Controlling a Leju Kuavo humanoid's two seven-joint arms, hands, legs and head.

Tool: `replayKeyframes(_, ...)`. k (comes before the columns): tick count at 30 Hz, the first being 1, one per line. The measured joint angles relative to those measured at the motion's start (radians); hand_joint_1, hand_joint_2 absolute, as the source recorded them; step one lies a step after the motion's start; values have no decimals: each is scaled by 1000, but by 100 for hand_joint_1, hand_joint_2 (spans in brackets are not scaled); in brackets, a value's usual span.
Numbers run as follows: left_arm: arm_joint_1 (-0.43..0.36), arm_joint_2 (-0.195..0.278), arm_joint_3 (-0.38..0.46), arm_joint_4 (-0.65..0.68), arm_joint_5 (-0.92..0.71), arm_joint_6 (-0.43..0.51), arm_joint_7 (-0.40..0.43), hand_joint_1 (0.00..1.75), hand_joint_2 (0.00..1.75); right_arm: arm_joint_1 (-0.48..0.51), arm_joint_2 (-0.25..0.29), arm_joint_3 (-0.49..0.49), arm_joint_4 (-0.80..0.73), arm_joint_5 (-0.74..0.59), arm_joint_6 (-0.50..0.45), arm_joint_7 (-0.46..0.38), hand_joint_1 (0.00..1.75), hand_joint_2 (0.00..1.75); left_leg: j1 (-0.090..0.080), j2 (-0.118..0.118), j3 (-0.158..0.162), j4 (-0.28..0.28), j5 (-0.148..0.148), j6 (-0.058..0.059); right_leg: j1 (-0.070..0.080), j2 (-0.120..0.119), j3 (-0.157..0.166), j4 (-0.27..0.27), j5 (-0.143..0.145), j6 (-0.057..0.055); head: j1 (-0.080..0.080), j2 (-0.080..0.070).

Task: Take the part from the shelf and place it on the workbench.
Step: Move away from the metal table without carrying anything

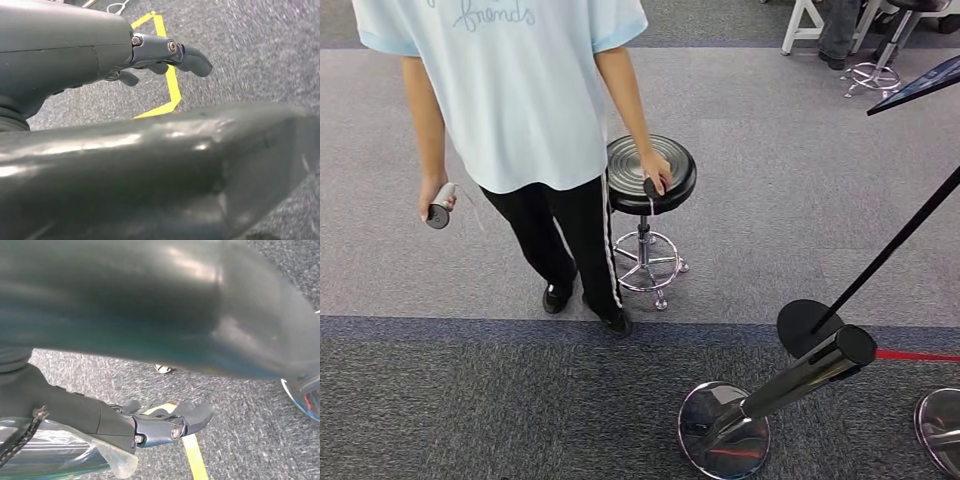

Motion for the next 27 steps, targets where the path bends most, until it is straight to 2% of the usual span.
replayKeyframes(6, 0, -1, 15, -26, 49, 6, -2, 0, 0, 0, -8, 12, 0, -1, 19, -13, 0, 0, -1, 0, 0, 0, 0, 0, -1, 0, 1, 0, 0, 0, 0, 0)
replayKeyframes(10, 3, -1, 14, -43, 138, 12, -8, 0, 0, 1, -11, 18, 0, -1, 21, -8, 0, 0, -2, 0, 0, 1, 0, 0, -2, 0, 1, 0, 0, 0, 0, 0)
replayKeyframes(15, 21, -1, -29, -81, 253, 6, 24, 0, 0, 6, -11, 19, 0, -1, 6, 25, 0, 0, -8, 0, -2, 10, -8, 16, -8, -1, 2, -4, 4, 9, -1, 0)
replayKeyframes(18, 30, -3, -60, -101, 277, 3, 33, 0, 0, 8, -12, 19, 0, -1, 1, 31, 0, 0, -4, 1, 6, -14, 6, 26, -9, 1, -3, 1, -3, 18, 0, 0)
replayKeyframes(19, 31, -4, -66, -105, 278, 3, 33, 0, 0, 8, -12, 19, 0, -1, 1, 31, 0, 0, 0, 2, 10, -24, 13, 29, -9, 2, -15, 25, -21, 21, 1, 0)
replayKeyframes(20, 32, -4, -73, -109, 279, 3, 34, 0, 0, 8, -12, 19, 0, -1, 1, 32, 0, 0, 3, 2, 13, -31, 17, 30, -11, 4, -41, 75, -50, 25, 2, 0)
replayKeyframes(22, 35, -4, -82, -114, 279, 3, 34, 0, 0, 9, -12, 19, 0, -1, 1, 33, 0, 0, 3, 4, 12, -32, 18, 31, -16, 5, -108, 214, -112, 35, 3, 0)
replayKeyframes(23, 36, -4, -86, -115, 279, 2, 34, 0, 0, 11, -12, 19, 0, -1, 1, 33, 0, 0, 3, 4, 11, -31, 19, 30, -19, 5, -135, 268, -125, 40, 3, 0)
replayKeyframes(24, 38, -4, -90, -116, 282, 2, 36, 0, 0, 12, -12, 19, 0, -1, 0, 35, 0, 0, 4, 5, 11, -30, 19, 29, -24, 5, -144, 283, -118, 45, 3, 0)
replayKeyframes(25, 40, -4, -95, -118, 289, 2, 41, 0, 0, 14, -12, 19, 0, -1, -1, 37, 0, 0, 7, 5, 11, -28, 18, 25, -30, 4, -132, 256, -92, 51, 3, 0)
replayKeyframes(27, 46, -4, -111, -124, 311, 2, 56, 0, 0, 12, -11, 19, 0, -1, -2, 44, 0, 0, 11, 4, 11, -19, 12, 14, -42, -1, -60, 117, -27, 64, 4, 0)
